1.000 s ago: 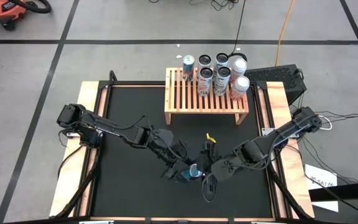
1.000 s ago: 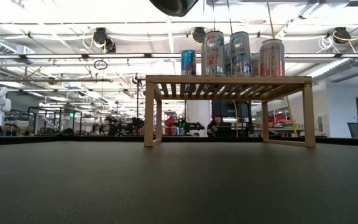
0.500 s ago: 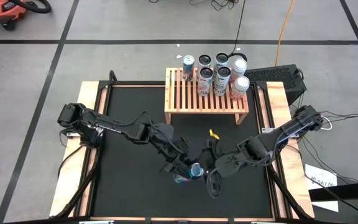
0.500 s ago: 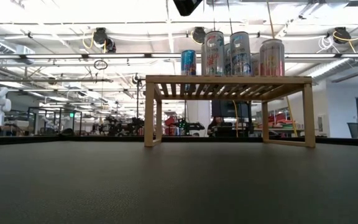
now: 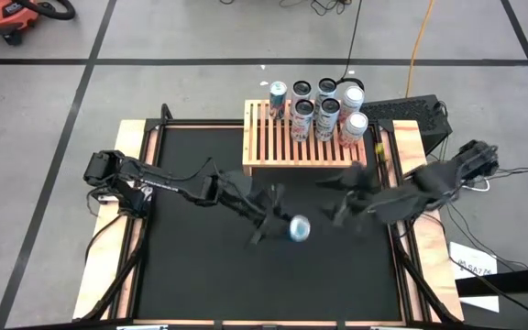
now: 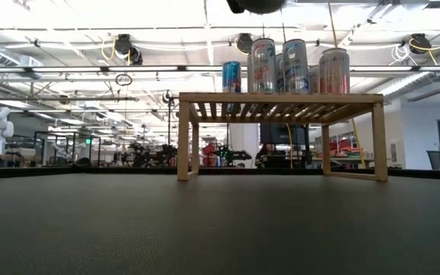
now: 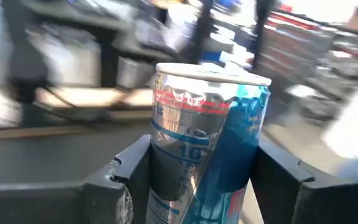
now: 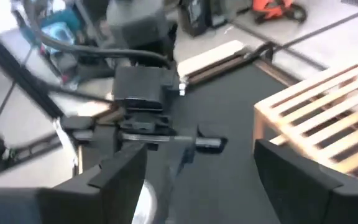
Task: Place canned beverage on shelf
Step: Put the blue soda can on the shelf
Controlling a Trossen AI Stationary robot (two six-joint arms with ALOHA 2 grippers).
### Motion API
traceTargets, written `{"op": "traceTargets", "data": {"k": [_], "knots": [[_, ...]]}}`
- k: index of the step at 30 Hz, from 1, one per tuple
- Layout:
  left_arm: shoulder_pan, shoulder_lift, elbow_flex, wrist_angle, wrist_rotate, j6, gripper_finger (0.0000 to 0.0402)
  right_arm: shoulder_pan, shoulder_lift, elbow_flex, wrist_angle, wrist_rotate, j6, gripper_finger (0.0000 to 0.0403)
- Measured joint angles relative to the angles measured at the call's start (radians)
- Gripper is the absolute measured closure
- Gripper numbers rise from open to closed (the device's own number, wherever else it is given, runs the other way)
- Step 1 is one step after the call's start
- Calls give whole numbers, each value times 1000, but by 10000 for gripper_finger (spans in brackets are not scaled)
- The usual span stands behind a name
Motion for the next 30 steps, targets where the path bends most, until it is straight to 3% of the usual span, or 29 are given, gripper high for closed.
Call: {"op": "traceTargets", "data": {"k": [5, 11, 21, 24, 30], "knots": [[77, -56, 0, 5, -163, 111, 197, 8, -111, 0, -54, 42, 14, 127], [250, -118, 0, 51, -270, 143, 198, 6, -140, 0, -100, 120, -34, 132], [515, -73, -1, 103, -264, 168, 198, -2, -203, 0, -91, 215, -180, 143], [562, -64, -7, 116, -205, 166, 198, -2, -242, 0, -89, 224, -199, 145], [630, -64, -147, 313, -167, 124, 198, -2, -306, 0, -89, 303, -192, 145]]}}
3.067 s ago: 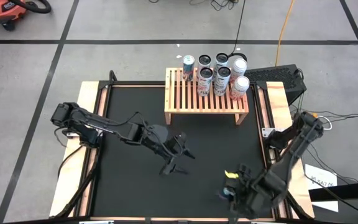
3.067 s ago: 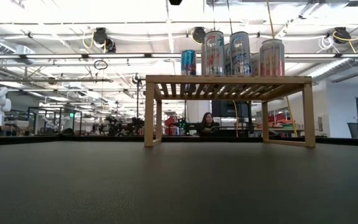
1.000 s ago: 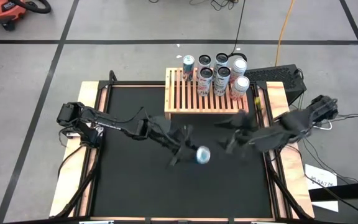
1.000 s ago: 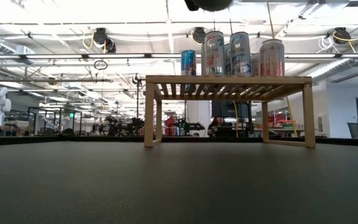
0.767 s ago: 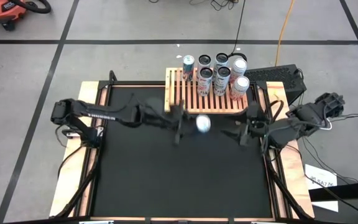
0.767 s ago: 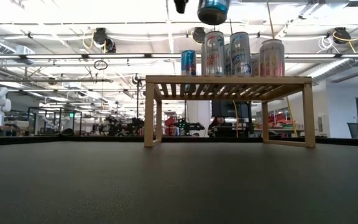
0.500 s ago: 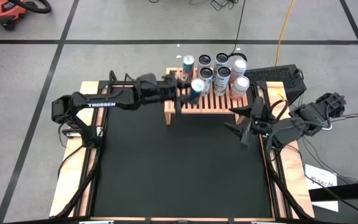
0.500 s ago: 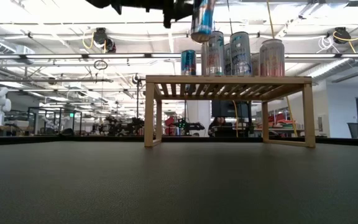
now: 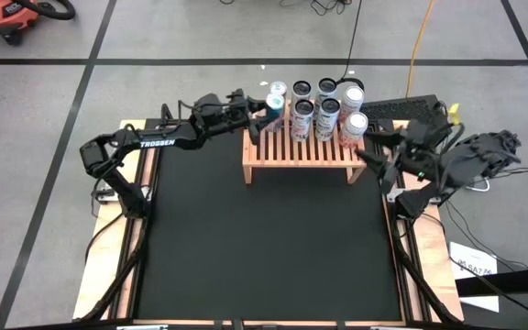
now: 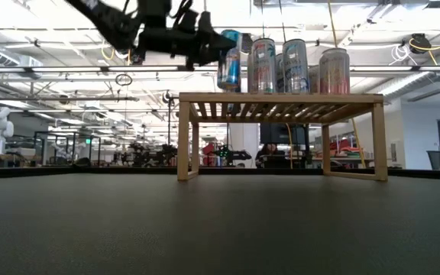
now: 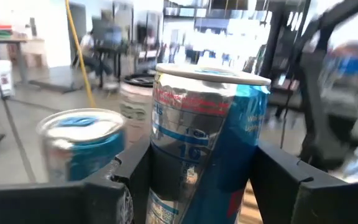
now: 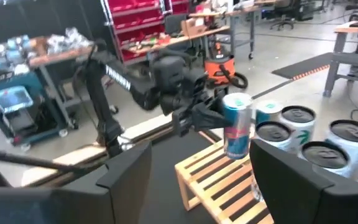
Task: Place canned beverage on shelf
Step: Put the blue soda can on the shelf
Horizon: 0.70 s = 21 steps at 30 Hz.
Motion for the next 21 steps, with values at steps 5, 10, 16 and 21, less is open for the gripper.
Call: {"op": "traceTargets", "data": {"k": [5, 10, 16, 21], "knots": [[41, 5, -104, 237, 58, -60, 198, 0, -21, 0, 11, 89, 47, 145], [56, 16, -114, 277, 126, -56, 198, -4, -20, 0, 32, 159, 54, 145], [58, 74, -113, 314, 155, -40, 198, -29, -18, -1, 76, 182, 52, 145], [61, 112, -107, 339, 167, -56, 198, -40, -14, 0, 85, 184, 63, 145]]}}
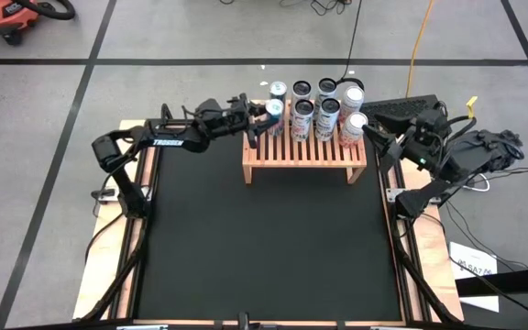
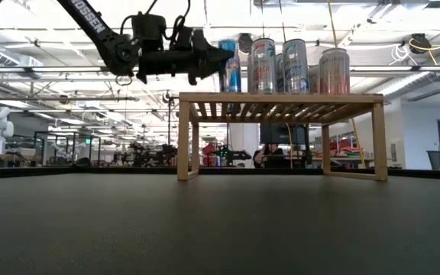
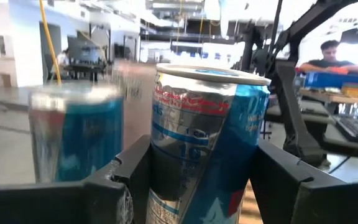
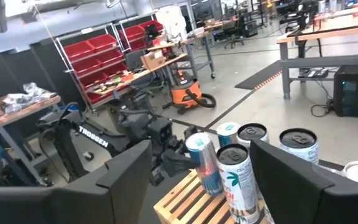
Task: Place canned beverage on shelf
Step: Put the blue soda can on the shelf
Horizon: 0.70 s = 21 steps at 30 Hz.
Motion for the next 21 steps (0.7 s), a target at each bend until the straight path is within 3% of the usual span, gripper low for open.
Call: {"op": "traceTargets", "data": {"k": [12, 21], "knots": [[2, 41, 0, -4, -1, -2, 197, -20, 17, 0, -1, -1, 14, 145], [2, 43, 0, -3, -24, -1, 144, -20, 36, 0, -2, -5, 13, 145]]}}
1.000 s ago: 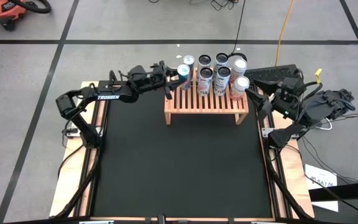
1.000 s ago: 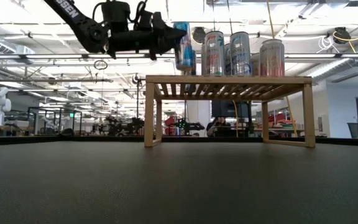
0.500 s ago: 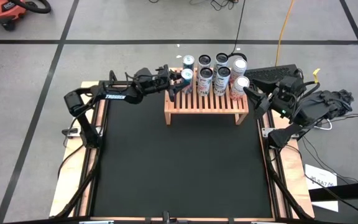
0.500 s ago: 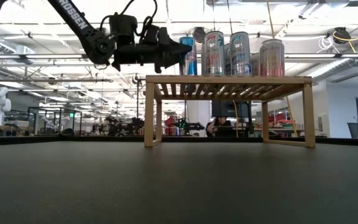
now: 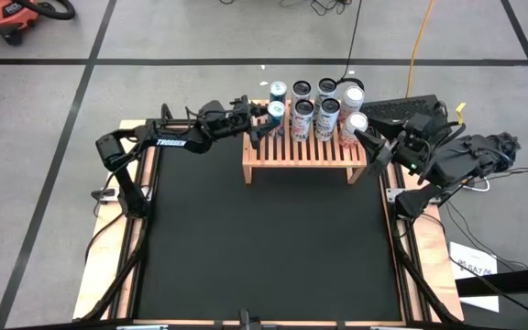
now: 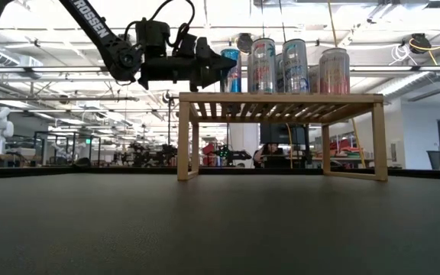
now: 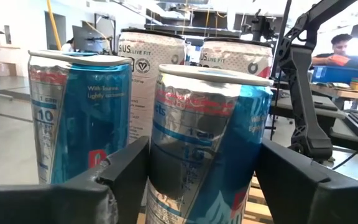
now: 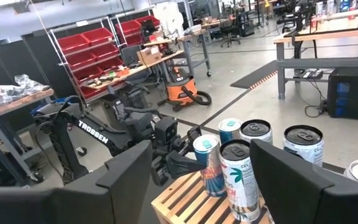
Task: Place canned beverage on shelf
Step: Put the blue soda can on the shelf
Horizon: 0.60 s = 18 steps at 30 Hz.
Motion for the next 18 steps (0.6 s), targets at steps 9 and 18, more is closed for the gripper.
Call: {"op": "traceTargets", "data": {"k": [9, 18], "knots": [[0, 0, 1, 4, -4, 0, 103, 0, 8, 0, 0, 0, -2, 145], [-1, -54, 36, -102, -5, 0, 71, 0, 8, 0, -1, -45, -7, 145]]}}
